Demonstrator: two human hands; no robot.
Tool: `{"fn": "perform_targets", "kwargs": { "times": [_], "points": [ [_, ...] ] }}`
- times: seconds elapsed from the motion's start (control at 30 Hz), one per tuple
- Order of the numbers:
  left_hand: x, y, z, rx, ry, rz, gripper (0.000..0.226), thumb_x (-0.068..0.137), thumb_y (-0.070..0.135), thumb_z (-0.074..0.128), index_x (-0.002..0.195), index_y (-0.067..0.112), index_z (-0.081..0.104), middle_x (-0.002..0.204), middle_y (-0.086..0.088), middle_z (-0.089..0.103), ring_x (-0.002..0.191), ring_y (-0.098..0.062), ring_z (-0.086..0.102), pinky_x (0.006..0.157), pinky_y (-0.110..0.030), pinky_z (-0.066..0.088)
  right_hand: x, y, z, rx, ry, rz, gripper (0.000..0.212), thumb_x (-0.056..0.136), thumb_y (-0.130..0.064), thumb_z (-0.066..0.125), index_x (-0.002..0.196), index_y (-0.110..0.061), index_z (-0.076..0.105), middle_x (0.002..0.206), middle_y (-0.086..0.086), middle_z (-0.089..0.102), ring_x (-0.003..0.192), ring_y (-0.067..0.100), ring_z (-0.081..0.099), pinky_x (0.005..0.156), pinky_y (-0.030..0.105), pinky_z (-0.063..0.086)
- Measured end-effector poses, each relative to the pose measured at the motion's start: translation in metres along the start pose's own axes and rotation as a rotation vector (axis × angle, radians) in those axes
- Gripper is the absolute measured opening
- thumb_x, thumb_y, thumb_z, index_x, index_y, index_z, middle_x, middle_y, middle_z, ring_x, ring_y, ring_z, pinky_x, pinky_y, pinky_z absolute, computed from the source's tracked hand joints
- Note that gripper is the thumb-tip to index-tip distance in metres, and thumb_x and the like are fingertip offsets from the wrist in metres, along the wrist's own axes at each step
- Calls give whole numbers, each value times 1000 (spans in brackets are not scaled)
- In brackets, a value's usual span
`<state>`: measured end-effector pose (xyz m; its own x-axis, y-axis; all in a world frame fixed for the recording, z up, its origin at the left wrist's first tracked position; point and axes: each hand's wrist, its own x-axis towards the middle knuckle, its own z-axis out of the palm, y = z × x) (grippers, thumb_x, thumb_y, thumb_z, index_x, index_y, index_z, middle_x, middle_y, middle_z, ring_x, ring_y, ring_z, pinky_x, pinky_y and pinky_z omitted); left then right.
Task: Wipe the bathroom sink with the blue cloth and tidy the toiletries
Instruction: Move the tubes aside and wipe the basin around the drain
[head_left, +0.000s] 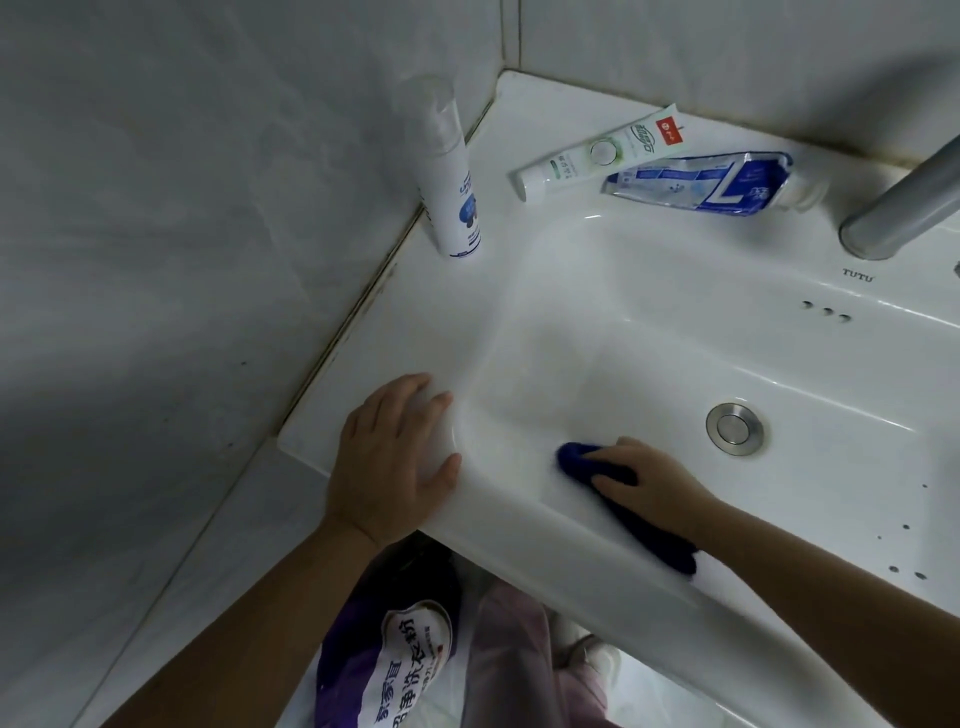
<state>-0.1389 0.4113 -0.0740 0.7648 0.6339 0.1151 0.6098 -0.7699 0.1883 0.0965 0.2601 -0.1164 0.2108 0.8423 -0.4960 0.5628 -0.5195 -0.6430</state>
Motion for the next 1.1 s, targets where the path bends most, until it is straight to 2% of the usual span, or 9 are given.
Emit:
{"fn": "perform_targets", "kwargs": {
  "times": [0.07, 0.2, 0.3, 0.43, 0.6, 0.73, 0.87, 0.93, 1.1],
  "points": [
    [0, 0, 0, -5, -4, 0, 53, 80, 46, 45, 123, 15, 52, 130, -13, 50, 118, -29, 45, 88, -41, 42, 10, -5, 4, 17, 87, 35, 31, 88, -22, 58, 119, -25, 60, 98, 2, 53, 98, 26, 55, 76, 24, 34],
    [-1, 0, 0, -9, -3, -5, 52, 81, 46, 45, 124, 16, 50, 131, -12, 50, 118, -28, 45, 89, -40, 42, 25, -67, 25, 242, -88, -156, 30, 89, -23, 58, 119, -18, 60, 101, 0, 57, 93, 16, 55, 80, 21, 37],
    [-1, -1, 0, -8, -1, -6, 52, 81, 46, 45, 124, 16, 51, 131, -11, 50, 118, -27, 44, 89, -40, 42, 18, -45, 15, 135, -124, -130, 32, 91, -24, 54, 123, -24, 57, 96, -4, 51, 91, 14, 52, 77, 19, 33],
    [-1, -1, 0, -7, -3, -3, 52, 80, 46, 45, 123, 16, 52, 130, -12, 51, 117, -28, 45, 88, -40, 42, 15, -15, 11, -23, 33, 22, 35, 92, -26, 52, 127, -27, 53, 95, -3, 45, 94, 22, 51, 77, 23, 32],
    [0, -1, -1, -13, -16, -3, 52, 82, 47, 44, 124, 17, 48, 130, -13, 50, 117, -30, 47, 89, -43, 45, 16, -59, 15, 174, -227, -163, 32, 93, -27, 50, 125, -30, 55, 88, -9, 49, 86, 13, 53, 81, 24, 39],
    [0, -1, 0, -15, -20, 3, 53, 81, 47, 44, 124, 17, 48, 129, -13, 51, 116, -30, 48, 87, -43, 45, 22, -23, 15, -30, 3, -19, 35, 93, -27, 50, 128, -28, 52, 106, -1, 46, 104, 26, 52, 80, 23, 33],
    [0, -1, -1, -13, -13, 4, 52, 81, 47, 44, 124, 18, 46, 129, -13, 51, 116, -30, 47, 87, -42, 44, 11, -43, 20, 233, -162, -154, 33, 92, -25, 52, 125, -29, 55, 87, -9, 47, 83, 12, 53, 79, 22, 38],
    [0, -1, -1, -11, -10, 2, 52, 81, 47, 44, 124, 18, 46, 129, -14, 51, 116, -30, 47, 88, -42, 44, 9, -37, 15, 187, -192, -174, 33, 93, -25, 52, 125, -29, 55, 86, -11, 46, 83, 11, 53, 79, 23, 38],
    [0, -1, -1, 4, -20, 7, 52, 81, 47, 43, 124, 17, 48, 129, -14, 51, 117, -29, 45, 88, -43, 44, 17, 8, 11, -83, 116, 30, 38, 91, -27, 53, 130, -27, 50, 106, -4, 44, 104, 24, 52, 80, 22, 32]
  ]
}}
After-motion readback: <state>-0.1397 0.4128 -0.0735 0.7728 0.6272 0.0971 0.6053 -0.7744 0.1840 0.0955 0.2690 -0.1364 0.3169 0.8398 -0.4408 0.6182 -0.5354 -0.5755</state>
